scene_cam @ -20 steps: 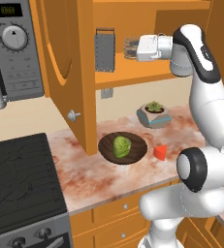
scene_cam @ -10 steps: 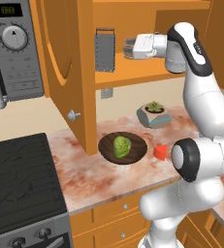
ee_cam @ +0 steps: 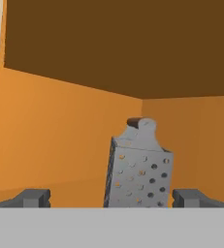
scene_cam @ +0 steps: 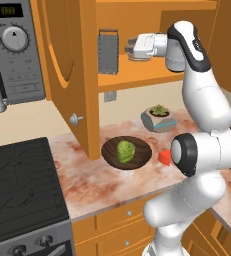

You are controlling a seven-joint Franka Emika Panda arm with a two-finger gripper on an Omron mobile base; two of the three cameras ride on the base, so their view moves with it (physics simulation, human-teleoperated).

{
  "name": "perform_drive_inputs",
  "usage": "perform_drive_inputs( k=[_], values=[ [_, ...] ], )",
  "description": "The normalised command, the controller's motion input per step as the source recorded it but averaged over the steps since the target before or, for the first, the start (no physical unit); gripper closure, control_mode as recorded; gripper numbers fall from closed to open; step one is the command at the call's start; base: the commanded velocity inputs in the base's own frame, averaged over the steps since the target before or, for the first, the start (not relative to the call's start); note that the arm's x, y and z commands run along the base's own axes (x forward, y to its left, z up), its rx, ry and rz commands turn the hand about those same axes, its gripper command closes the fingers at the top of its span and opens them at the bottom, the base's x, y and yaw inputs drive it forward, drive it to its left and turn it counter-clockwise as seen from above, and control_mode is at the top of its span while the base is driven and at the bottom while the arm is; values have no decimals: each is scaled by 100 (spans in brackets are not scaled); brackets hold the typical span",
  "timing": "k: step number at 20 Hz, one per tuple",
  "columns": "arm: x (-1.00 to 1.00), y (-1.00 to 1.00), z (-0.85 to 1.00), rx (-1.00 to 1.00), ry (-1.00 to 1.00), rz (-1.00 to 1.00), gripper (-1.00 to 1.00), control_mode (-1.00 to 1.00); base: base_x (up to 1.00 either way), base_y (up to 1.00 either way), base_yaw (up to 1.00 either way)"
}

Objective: Pick the cheese from the fridge and the cheese grater from the cabinet and place them next to the salad bowl.

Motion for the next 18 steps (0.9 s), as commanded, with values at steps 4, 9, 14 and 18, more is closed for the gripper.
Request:
perform_drive_inputs(
  k=[4,9,14,18],
  values=[
    [29,0,-2,0,0,-1,-100,-100,0,0,0],
    [17,1,0,0,0,0,-100,-100,0,0,0],
    [0,21,0,1,0,3,-100,-100,0,0,0],
    [0,35,0,1,1,6,-100,-100,0,0,0]
  ],
)
